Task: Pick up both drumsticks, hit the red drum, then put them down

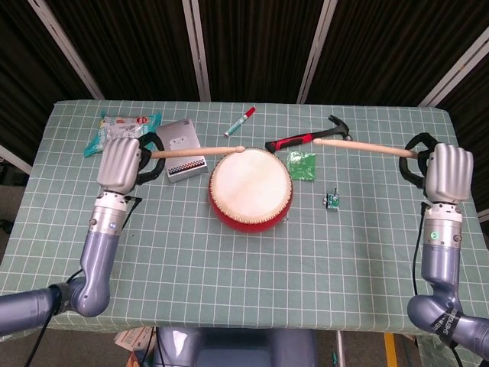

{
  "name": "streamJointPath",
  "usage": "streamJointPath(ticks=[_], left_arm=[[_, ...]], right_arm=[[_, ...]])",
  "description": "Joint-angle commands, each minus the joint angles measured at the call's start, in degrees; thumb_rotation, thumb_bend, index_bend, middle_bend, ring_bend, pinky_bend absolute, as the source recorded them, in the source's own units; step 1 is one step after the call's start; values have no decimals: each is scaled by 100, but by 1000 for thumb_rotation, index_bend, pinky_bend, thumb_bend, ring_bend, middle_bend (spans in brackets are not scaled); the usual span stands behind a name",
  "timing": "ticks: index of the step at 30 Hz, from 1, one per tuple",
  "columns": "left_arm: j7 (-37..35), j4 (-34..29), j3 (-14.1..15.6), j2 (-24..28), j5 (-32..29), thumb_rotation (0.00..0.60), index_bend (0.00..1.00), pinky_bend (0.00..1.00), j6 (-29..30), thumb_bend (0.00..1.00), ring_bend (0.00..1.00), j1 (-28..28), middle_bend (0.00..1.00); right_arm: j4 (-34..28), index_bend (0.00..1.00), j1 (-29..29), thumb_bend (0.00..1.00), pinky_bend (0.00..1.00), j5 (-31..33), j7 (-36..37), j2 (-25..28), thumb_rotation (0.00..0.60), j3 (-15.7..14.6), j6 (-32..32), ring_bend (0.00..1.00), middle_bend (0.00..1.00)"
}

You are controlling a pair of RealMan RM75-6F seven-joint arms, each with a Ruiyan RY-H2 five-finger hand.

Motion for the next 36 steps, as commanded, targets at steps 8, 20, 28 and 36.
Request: streamJointPath(ticks=[8,20,28,36], left_arm=[[-648,-465,110,511,280,600,745,1000,292,460,1000,676,1000],[-696,-648,8,679,337,600,744,1000,197,460,1000,790,1000],[-742,-637,-34,702,339,600,743,1000,88,460,1000,834,1000],[-765,-698,-103,749,342,600,743,1000,30,460,1000,889,1000]], right_arm=[[30,948,164,564,1000,-23,-130,-259,600,-77,-164,1000,985],[458,948,452,564,1000,42,-864,-879,600,-847,-964,1000,985],[1101,948,916,564,1000,99,-3549,-1132,600,-1766,-1347,1000,985],[155,948,553,565,1000,-36,-1917,-776,600,-773,-425,1000,985]])
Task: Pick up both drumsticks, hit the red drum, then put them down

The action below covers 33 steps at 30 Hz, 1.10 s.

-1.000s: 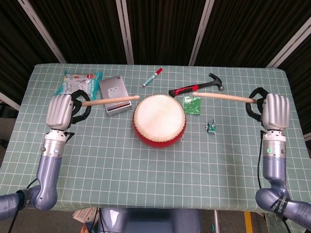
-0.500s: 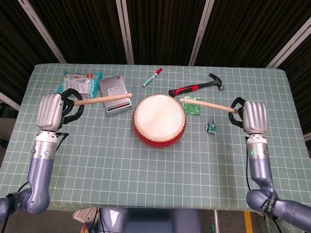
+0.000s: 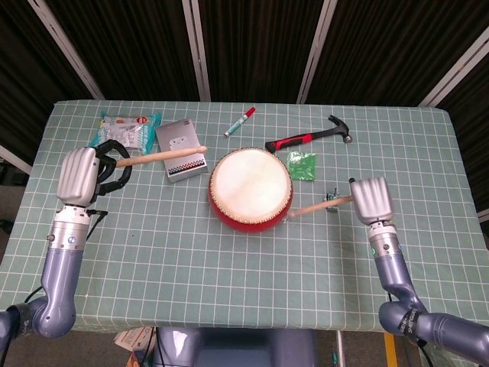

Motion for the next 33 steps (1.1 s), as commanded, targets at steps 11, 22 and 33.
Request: streamJointPath(ticks=[11,22,33], left_arm=[[163,-92,-22,-7,62,600,743,1000,-14,460,1000,35,1000],[565,171,57,-160,-126,600,742,1000,-413,459,1000,-194,1000],[1280,1164,-92,-767,-766,600,743,1000,-1248,460,1000,-1044,1000]], right_arm=[[-1184,948,-625,564,1000,-55,2770,984,600,1057,897,1000,985],[-1183,948,-895,565,1000,9,3325,1200,600,1114,890,1000,985],[-1007,948,-904,565,1000,48,3463,1241,600,1186,840,1000,985]])
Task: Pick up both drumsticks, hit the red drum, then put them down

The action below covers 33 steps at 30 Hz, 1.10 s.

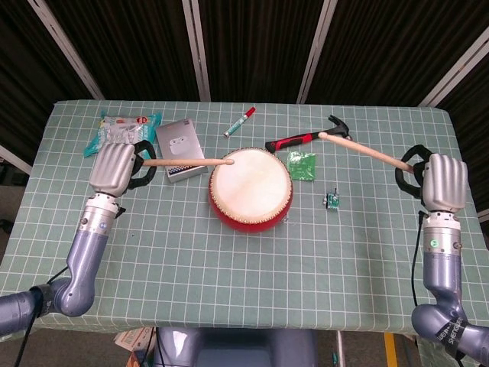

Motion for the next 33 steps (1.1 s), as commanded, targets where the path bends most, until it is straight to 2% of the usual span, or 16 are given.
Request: streamJointPath(ticks=[1,3,5,8,12,14,16,18,21,25,29,33], left_arm=[[266,398,-77,-321,-319,600,744,1000,-311,460,1000,-350,1000],[567,681,-55,-481,-592,600,745,1000,-580,460,1000,-602,1000],[1099,1079,65,-650,-1193,600,746,1000,-1117,459,1000,-956,1000],[1780,1325,258,-716,-1920,600,746,1000,-1432,459,1000,-1258,1000],[3095,1486,676,-743,-3303,600,745,1000,-1542,460,1000,-1761,1000],[3431,1412,702,-719,-3922,600,745,1000,-1468,460,1000,-1948,1000],[3414,1315,624,-681,-4083,600,745,1000,-1366,459,1000,-2005,1000],[2992,1132,396,-610,-3792,600,746,1000,-1201,459,1000,-1919,1000],[2064,749,88,-456,-2862,600,747,1000,-858,460,1000,-1612,1000],[1060,273,-104,-285,-1779,600,746,1000,-392,460,1000,-1187,1000],[454,-168,-18,-118,-986,600,743,1000,46,460,1000,-762,1000],[150,-667,327,185,-468,600,740,1000,293,459,1000,-291,1000]], right_arm=[[83,948,-16,565,1000,-21,-27,-6,600,-18,39,1000,985],[176,948,-25,565,1000,-22,-76,-42,600,-33,90,1000,985],[250,948,-23,564,1000,46,-100,-64,600,-14,93,1000,985],[278,948,-31,564,1000,53,-105,-71,600,-6,111,1000,985],[241,948,-70,565,1000,39,-52,-27,600,3,117,1000,985],[213,948,-97,565,1000,9,-35,8,600,-1,134,1000,985],[196,948,-130,565,1000,-22,-26,24,600,-13,174,1000,985],[186,948,-156,565,1000,-38,-13,61,600,-4,203,1000,985],[148,948,-207,564,1000,-70,3,106,600,-17,240,1000,985],[86,948,-259,565,1000,-132,-6,111,600,-58,304,1000,985],[4,948,-315,565,1000,-269,-17,135,600,-109,402,1000,985],[-69,948,-397,564,1000,-479,37,203,600,-206,451,1000,985]])
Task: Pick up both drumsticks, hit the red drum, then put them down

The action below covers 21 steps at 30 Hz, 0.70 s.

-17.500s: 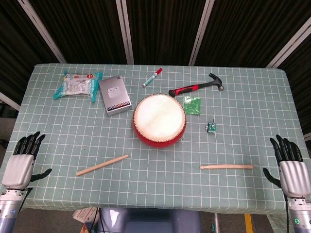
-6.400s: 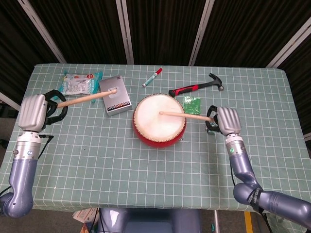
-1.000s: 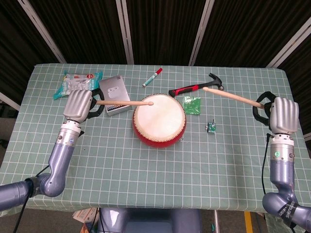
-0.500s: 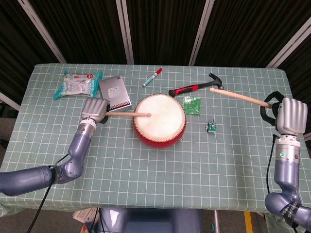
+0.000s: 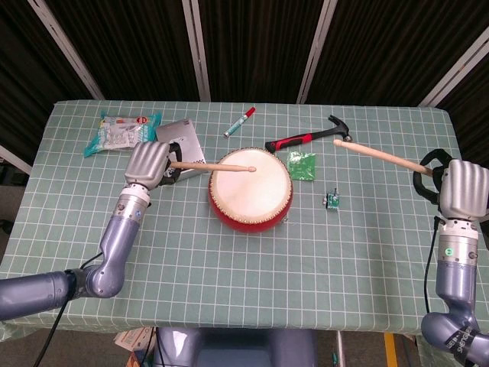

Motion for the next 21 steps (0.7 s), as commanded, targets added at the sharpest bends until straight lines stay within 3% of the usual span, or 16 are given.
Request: streamJointPath(ticks=[1,7,14,21], left_arm=[[-758,-845,301,491,966,600,740,1000,565,460,1000,772,1000],[-1016,-1384,996,949,1588,600,734,1000,882,459,1000,1507,1000],[-1110,-1429,1657,1131,1861,600,728,1000,977,459,1000,2107,1000],[-984,-1249,1981,952,2276,600,718,1000,1077,459,1000,2425,1000]], right_arm=[[-51,948,-73,564,1000,-191,71,71,600,-105,15,1000,985],[99,948,-227,565,1000,-734,431,214,600,-492,-221,1000,985],[508,948,-398,564,1000,-1379,575,246,600,-1089,-478,1000,985],[916,948,-639,565,1000,-1818,699,112,600,-1521,-448,1000,985]])
